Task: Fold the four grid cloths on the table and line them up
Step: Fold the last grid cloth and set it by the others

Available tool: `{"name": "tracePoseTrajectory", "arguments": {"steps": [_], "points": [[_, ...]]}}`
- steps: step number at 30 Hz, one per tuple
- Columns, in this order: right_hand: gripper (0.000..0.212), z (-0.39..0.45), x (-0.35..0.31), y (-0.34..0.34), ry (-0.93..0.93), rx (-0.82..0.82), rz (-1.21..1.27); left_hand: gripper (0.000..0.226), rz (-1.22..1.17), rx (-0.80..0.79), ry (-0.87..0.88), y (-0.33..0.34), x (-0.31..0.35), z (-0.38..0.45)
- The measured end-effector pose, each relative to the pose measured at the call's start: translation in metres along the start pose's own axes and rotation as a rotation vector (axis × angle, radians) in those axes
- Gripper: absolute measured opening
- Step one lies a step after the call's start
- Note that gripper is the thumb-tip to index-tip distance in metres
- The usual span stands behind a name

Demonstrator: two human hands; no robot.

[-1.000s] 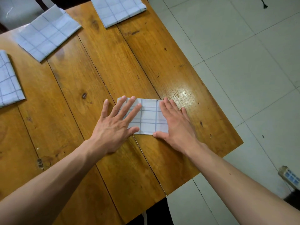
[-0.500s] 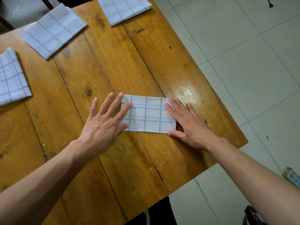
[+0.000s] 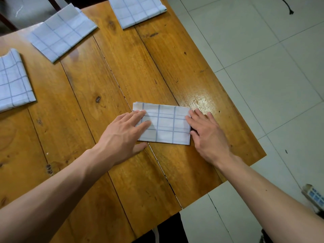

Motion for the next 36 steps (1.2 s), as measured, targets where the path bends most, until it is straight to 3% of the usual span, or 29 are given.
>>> {"name": "tracePoseTrajectory", "arguments": {"steps": [4,9,14,16,20,25,31,36], "points": [[0.031,-0.005,-0.020,-0.007,-0.028,0.211,0.006,0.060,0.035,-0.033,0.017,-0.003,0.003,0.006],[0.054,-0.012,-0.035,0.009,-0.061,0.055,0.008,0.048,0.085,-0.015,0.007,-0.008,0.007,0.010],[0.072,-0.010,-0.038,0.007,-0.023,0.005,-0.026,0.030,0.056,0.144,-0.001,-0.010,0.007,0.010],[0.064,-0.008,-0.039,0.006,-0.013,-0.005,-0.017,0.025,0.002,0.219,-0.026,-0.017,0.007,0.008],[0.018,-0.006,-0.047,-0.011,0.003,-0.002,-0.038,0.017,-0.075,0.298,-0.087,-0.043,0.012,-0.005],[0.004,-0.007,-0.077,-0.076,-0.018,0.027,0.016,0.008,-0.119,0.319,-0.149,-0.111,0.016,-0.031],[0.007,-0.016,-0.132,-0.195,-0.104,0.061,0.092,0.005,-0.121,0.352,-0.190,-0.221,0.024,-0.073],[0.005,-0.045,-0.178,-0.286,-0.157,0.127,-0.007,0.004,-0.146,0.443,-0.162,-0.309,0.048,-0.123]]}}
Point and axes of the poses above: each hand's wrist, its own z-axis towards the middle knuckle, its own y-axis out of the palm, x = y × z, the point moved 4 cm from there along z, towards the middle knuckle
